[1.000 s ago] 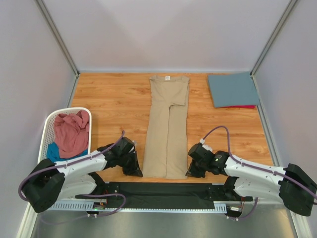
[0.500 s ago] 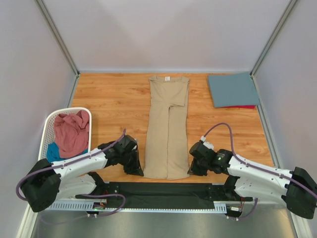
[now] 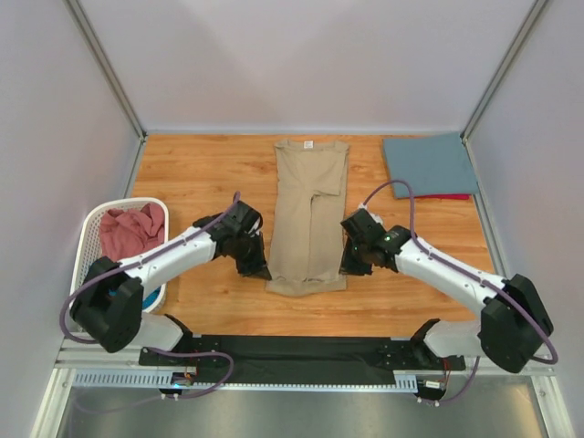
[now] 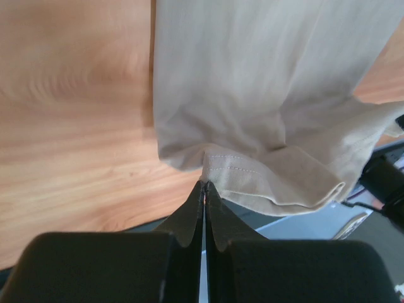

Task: Fold and stack the t-shirts
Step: Fold the tshirt

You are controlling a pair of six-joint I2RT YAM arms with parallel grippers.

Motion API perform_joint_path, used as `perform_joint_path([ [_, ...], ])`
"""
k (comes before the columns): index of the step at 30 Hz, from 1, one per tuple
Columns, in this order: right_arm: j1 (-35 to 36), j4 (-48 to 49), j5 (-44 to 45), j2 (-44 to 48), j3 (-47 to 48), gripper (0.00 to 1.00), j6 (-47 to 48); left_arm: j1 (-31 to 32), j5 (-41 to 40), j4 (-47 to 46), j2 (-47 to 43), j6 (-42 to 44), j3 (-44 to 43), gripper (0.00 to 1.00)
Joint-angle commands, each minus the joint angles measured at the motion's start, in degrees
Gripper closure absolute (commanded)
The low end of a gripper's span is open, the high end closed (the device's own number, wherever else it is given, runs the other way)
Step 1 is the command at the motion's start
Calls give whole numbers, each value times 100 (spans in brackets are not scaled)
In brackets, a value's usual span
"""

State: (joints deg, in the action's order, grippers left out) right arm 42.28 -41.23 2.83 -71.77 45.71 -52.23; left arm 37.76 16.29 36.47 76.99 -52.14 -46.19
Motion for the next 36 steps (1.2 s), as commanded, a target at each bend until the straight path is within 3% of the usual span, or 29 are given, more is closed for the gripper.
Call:
perform_joint_path([
  [1,-483,203,-195,-502,657,100,1012,-461,-39,308,596,755,-819,100],
  [8,-1397,362,-870,-1778,1931,100,1856,-1032,-127,782,2211,1346,-2865,100],
  [14,-1846,195,-1073,-3017,3162,100,2129,-1516,137,976,3312,1514,-4044,100],
  [22,-2232,107,-1346,-3783,4102,100,2252,-1763,576,862,4051,1715,-4968,100],
  [36,-2646,203,-1566,-4539,4771,100,2234,-2000,752,976,5010,1742,-6261,100],
])
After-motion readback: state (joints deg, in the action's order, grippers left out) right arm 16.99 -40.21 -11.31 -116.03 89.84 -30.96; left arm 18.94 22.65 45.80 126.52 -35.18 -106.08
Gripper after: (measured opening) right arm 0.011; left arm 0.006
